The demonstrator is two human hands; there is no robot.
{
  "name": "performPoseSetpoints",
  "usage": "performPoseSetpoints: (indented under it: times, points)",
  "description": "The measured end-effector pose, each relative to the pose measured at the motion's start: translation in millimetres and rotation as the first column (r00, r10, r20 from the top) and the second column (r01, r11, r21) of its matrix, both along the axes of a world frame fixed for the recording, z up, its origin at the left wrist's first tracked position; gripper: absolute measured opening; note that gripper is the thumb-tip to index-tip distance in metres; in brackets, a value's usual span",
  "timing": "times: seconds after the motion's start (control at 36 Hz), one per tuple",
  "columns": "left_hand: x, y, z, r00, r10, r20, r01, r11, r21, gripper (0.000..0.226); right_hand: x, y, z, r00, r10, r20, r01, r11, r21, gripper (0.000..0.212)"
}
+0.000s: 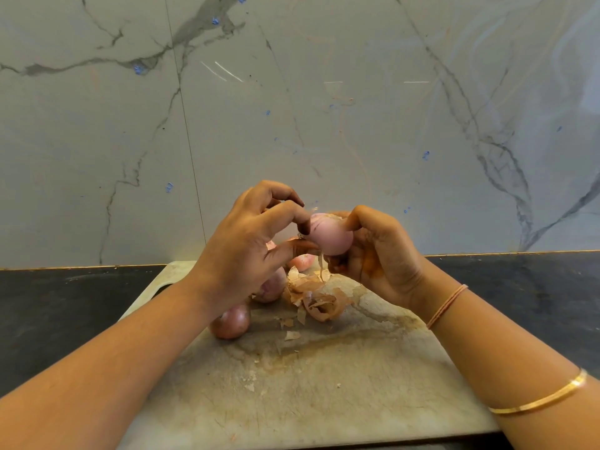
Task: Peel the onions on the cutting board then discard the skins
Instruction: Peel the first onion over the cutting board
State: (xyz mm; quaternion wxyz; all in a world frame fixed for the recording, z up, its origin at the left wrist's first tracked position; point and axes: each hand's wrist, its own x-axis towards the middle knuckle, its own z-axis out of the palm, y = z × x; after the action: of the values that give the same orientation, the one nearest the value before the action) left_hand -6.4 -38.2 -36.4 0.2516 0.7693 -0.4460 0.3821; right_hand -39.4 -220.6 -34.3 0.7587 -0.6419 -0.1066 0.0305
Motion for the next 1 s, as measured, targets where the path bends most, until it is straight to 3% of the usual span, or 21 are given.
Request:
performPoseSetpoints:
  times: [0.22,0.39,0.56,0.75,1.0]
  points:
    - [0.9,0.3,2.4,0.999,0.021,-0.045,-0.020,1.000,0.008,0.026,0.5,-0.9,1.6,0.998,-0.013,0.059,0.009,0.997,0.079,0.035]
    - [0.0,0.9,1.8,0.986,0.069,-0.149,-0.065,0.997,0.031,0.015,2.9,-1.6,0.9,0.995,-0.058,0.085,0.051,0.995,0.083,0.036]
    - [-4.1,-1.0,2.1,0.965,-0.003,-0.263,-0.008,0.999,-0.040,0.028,4.8,-1.5,-1.6,0.983,-0.081,0.163,0.091,0.994,-0.056,0.041]
    - [-7.6,-1.1,2.0,0.951,-0.028,-0.307,0.030,1.000,0.001,0.036,6.5,-1.3,-2.2,0.976,-0.076,0.202,0.110,0.980,-0.164,0.038]
    - [-2.6,0.9,2.5,0.963,0.037,-0.265,-0.066,0.993,-0.102,0.019,8.8,-1.5,-2.6,0.965,-0.084,0.250,0.152,0.951,-0.270,0.041]
